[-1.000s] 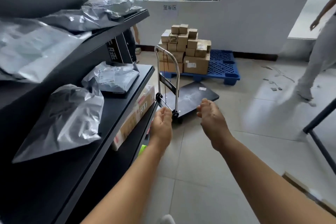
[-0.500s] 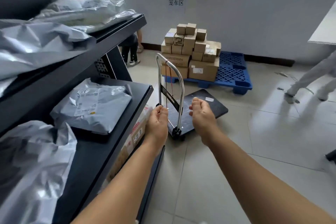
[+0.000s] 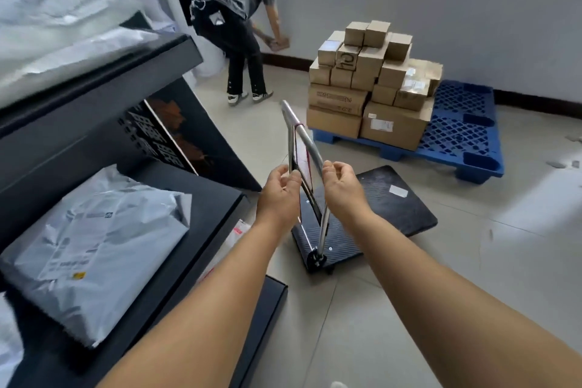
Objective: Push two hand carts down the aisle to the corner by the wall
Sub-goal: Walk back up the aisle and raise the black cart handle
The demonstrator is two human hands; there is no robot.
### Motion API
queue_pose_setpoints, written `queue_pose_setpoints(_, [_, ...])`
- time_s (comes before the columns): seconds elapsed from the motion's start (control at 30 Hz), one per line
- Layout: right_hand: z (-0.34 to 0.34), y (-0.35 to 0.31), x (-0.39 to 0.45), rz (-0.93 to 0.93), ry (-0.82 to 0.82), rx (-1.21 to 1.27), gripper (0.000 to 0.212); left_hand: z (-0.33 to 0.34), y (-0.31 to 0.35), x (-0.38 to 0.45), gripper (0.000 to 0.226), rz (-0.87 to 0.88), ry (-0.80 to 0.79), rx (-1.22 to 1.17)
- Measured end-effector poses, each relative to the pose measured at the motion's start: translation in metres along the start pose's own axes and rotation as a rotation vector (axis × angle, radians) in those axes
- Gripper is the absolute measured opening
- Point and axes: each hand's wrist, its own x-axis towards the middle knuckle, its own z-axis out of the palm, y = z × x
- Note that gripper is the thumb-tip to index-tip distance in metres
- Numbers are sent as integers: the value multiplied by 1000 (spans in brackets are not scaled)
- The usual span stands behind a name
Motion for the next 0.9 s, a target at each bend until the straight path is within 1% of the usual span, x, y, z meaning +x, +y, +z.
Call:
queue_pose_setpoints(0.1, [2,0,49,27,-39,-49,50,17,2,35,46,-38,-2,47])
queue_pose_setpoints(0.2, [8,4,91,53,-92,-106,53,29,0,68,47,-79,13,90])
queue_pose_setpoints(0.37, [26,24,147,89,-133,-298,62,40,-8,104,47,-135,21,110])
queue_pose_setpoints(0.43, [33,30,161,111,-166,-357,57,41,-10,110,45,-145,18,123])
queue_pose_setpoints(0.57, [41,44,181,158,-239,-390,39,39,-17,118,45,-158,34,136])
queue_pose_setpoints(0.67, [42,51,191,119,-242,-449,28,41,-20,122,45,-165,19,148])
queue_pose_setpoints(0.8, [33,56,187,80,-272,-496,26,48,-19,131,45,-152,2,181])
queue_pose_setpoints(0.9, [16,64,179,68,-247,-578,24,60,-14,140,46,-132,-45,205])
